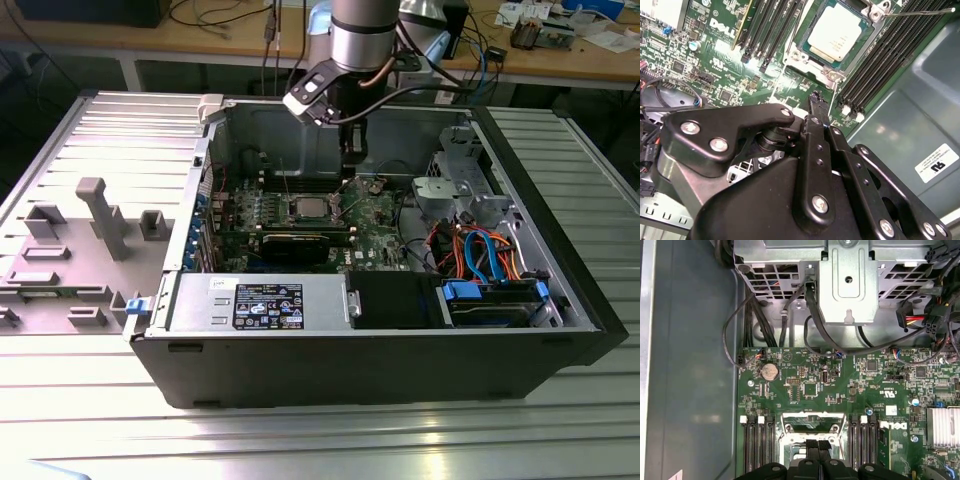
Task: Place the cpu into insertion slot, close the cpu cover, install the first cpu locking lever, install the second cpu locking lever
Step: 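Close the cpu cover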
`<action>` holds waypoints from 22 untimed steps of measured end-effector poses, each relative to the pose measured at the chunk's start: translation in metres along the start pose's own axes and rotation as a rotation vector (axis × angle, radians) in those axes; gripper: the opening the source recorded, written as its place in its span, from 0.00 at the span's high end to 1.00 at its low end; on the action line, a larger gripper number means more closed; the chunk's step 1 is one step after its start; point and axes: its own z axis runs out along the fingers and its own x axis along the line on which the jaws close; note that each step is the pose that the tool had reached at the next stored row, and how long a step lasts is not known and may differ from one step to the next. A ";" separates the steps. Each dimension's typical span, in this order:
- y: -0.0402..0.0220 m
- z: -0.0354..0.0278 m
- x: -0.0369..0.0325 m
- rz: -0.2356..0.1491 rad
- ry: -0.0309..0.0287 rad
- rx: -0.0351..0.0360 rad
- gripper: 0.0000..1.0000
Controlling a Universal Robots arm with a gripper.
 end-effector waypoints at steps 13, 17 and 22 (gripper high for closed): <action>0.0097 0.0003 0.0000 0.000 -0.0001 0.0001 0.89; 0.0110 0.0004 -0.0001 0.000 0.0000 0.0002 0.89; 0.0125 0.0004 -0.0001 0.000 0.0000 0.0002 0.89</action>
